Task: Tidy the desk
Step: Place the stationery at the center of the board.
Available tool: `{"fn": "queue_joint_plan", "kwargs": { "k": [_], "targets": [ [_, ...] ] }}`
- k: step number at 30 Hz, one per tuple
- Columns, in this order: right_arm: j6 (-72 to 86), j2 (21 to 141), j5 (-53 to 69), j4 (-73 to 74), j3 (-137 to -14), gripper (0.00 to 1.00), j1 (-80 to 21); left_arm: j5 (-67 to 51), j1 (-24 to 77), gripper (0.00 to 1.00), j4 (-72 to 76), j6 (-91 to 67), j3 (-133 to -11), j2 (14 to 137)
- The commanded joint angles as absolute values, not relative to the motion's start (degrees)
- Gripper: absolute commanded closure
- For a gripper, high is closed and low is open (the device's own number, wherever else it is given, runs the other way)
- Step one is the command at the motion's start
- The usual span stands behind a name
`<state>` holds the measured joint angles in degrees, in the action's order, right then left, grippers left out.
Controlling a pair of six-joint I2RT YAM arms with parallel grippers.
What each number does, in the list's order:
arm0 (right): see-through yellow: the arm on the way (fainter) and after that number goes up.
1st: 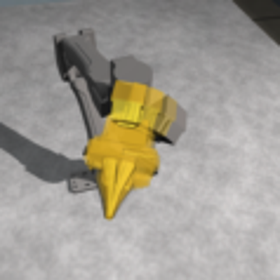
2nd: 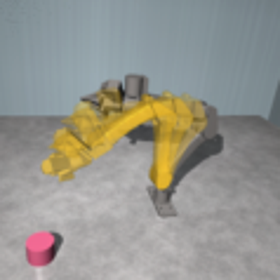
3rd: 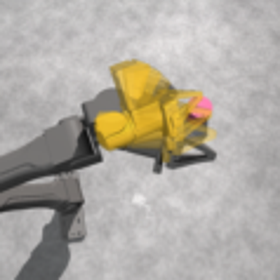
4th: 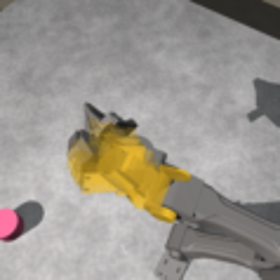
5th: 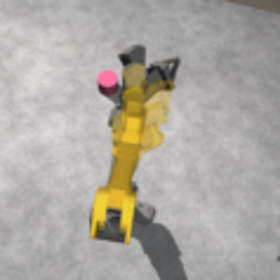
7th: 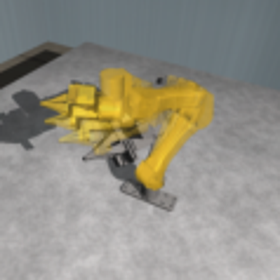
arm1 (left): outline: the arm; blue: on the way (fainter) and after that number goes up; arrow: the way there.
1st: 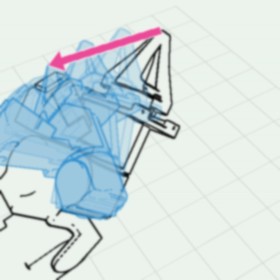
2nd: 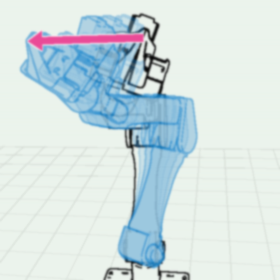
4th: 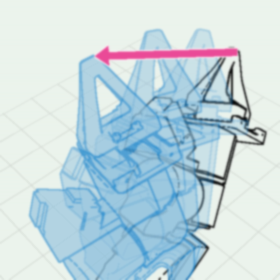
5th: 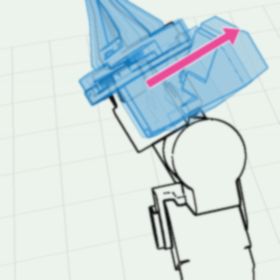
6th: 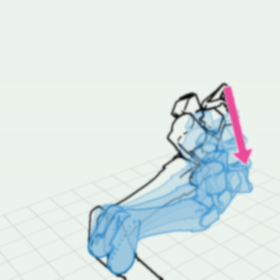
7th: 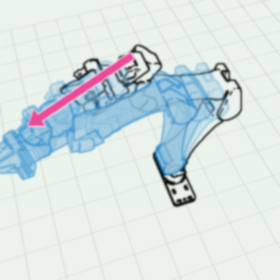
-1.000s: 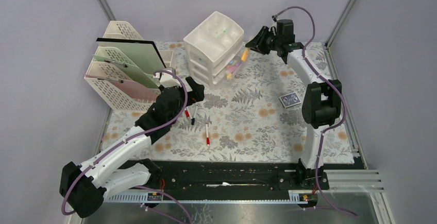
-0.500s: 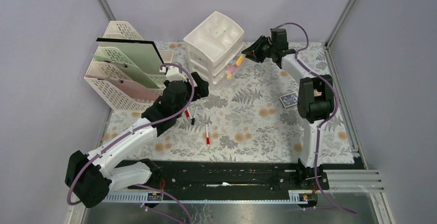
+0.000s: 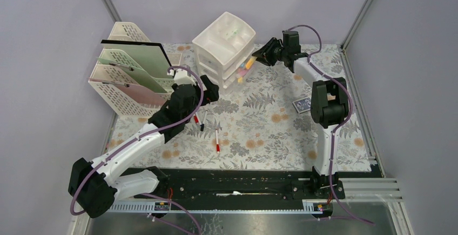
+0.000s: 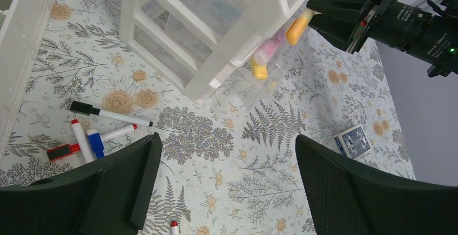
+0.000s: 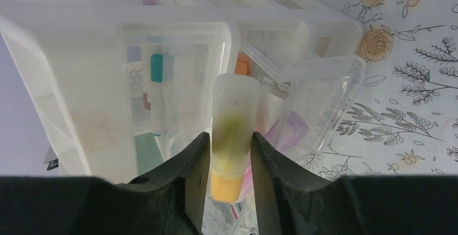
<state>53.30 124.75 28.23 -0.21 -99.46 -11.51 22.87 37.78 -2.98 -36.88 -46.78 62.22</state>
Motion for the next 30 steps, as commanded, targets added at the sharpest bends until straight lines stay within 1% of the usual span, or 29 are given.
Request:
{"fn": "queue_joint_plan", "kwargs": {
  "k": [1, 7, 12, 20, 22, 24, 26, 29, 30],
  "targets": [
    [53.59, 124.54, 30.13, -3.79, -99.86, 0.58, -12.19, 22.37, 37.46, 0.01, -0.79, -36.39, -49.15, 61.68],
    [53.61, 124.28, 31.65, -5.84, -99.34, 0.47, -12.18, 22.44, 37.46, 0.01, -1.04, -36.39, -49.31, 61.30],
    [52.40, 123.27, 33.95, -7.86, -98.63, 0.46, -12.22, 22.45, 37.52, 0.01, -1.07, -36.44, -49.05, 60.67],
    [43.28, 119.80, 37.34, -7.99, -97.80, 0.46, -11.57, 21.65, 37.45, 0.01, -1.09, -36.22, -48.23, 59.35],
    [40.66, 118.95, 36.03, -6.46, -97.88, 0.48, -11.38, 21.63, 37.52, 0.01, -1.02, -36.29, -48.01, 58.98],
    [37.00, 118.36, 33.86, -4.45, -98.56, 0.53, -11.34, 21.52, 37.50, 0.01, -0.97, -36.37, -47.83, 58.82],
    [34.18, 118.49, 31.63, -3.05, -99.54, 0.58, -11.45, 21.32, 37.52, 0.01, -1.00, -36.46, -47.68, 58.80],
    [31.37, 120.47, 29.80, -1.38, -102.50, 0.71, -11.47, 20.68, 37.48, 0.01, -0.79, -36.65, -47.62, 58.91],
    [30.81, 121.70, 29.61, -0.57, -103.96, 0.73, -11.51, 20.51, 37.42, 0.01, -0.79, -36.69, -47.71, 59.03]
  ]
}}
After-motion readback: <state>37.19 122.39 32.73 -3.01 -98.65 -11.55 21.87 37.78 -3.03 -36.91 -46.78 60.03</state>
